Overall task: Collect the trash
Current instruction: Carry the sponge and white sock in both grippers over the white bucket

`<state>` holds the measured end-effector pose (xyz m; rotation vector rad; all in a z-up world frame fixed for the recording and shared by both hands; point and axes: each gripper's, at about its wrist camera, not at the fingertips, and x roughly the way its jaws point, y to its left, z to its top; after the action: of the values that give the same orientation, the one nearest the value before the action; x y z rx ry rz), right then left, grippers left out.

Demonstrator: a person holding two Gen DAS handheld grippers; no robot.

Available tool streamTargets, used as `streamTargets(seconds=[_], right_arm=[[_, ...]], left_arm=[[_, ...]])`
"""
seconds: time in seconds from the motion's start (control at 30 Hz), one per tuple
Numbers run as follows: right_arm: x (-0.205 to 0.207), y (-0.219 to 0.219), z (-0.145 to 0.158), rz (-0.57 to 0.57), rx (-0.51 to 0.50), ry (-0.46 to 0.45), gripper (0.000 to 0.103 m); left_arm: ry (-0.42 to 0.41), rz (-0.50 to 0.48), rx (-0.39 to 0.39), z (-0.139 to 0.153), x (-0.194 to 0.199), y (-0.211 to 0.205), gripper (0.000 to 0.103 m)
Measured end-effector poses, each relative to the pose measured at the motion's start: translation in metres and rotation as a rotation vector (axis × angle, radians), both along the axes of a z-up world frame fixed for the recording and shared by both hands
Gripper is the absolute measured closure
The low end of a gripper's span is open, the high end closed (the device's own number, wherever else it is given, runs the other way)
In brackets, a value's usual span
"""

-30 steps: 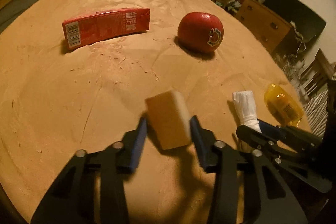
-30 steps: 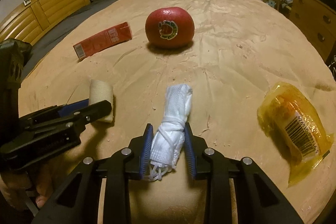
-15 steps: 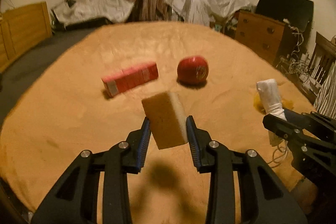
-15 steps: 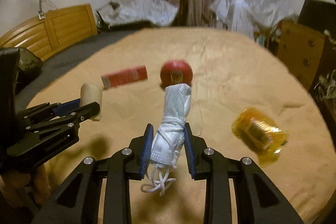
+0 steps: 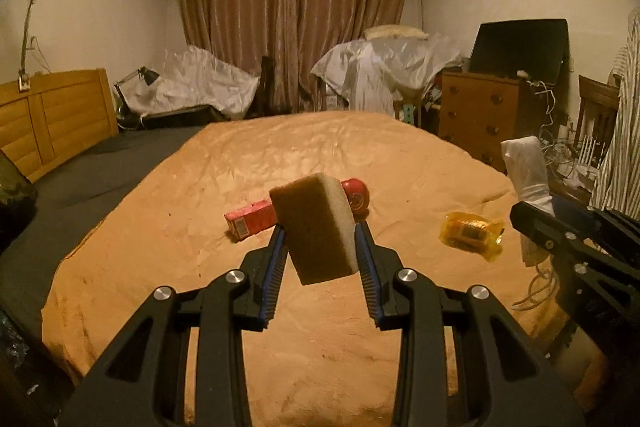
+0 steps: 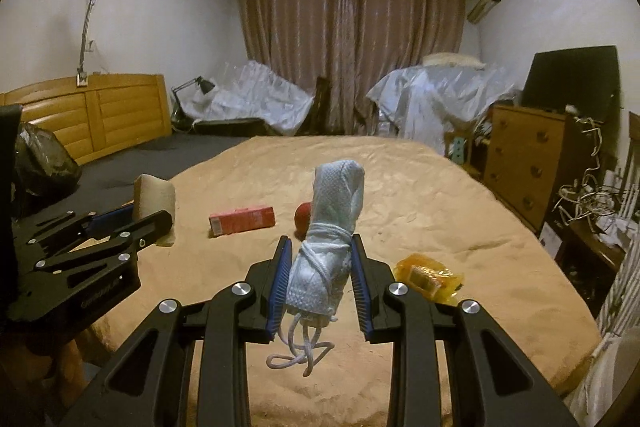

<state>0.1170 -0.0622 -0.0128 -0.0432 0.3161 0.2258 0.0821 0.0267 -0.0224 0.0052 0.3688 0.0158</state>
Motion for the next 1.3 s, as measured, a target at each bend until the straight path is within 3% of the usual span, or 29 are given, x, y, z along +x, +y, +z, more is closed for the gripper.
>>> streamTargets(seconds=[0.37,0.87,1.07,1.3], right_arm=[[-0.046,-0.006,0.008,-0.018,0.038,-0.085,0.072],[-0.039,-0.007,0.006,-0.011,0.046,-0.069,0.072],[-0.035,-0.032,0.022,-0.052,0.045,-0.045,0.072],[-0.044,-0.106,0.039,-0.166,0.027,-0.020,0.072]], left_arm=[[-0.122,0.042,0.033,0.010,-0.024,-0.012,0.070],[-0.103,0.014,0.018,0.010,-0.026,-0.020,0.070],[-0.073,-0.070,-0.007,0.014,-0.015,-0.047,0.070],[-0.052,-0.214,-0.045,0.026,-0.003,-0.105,0.069]])
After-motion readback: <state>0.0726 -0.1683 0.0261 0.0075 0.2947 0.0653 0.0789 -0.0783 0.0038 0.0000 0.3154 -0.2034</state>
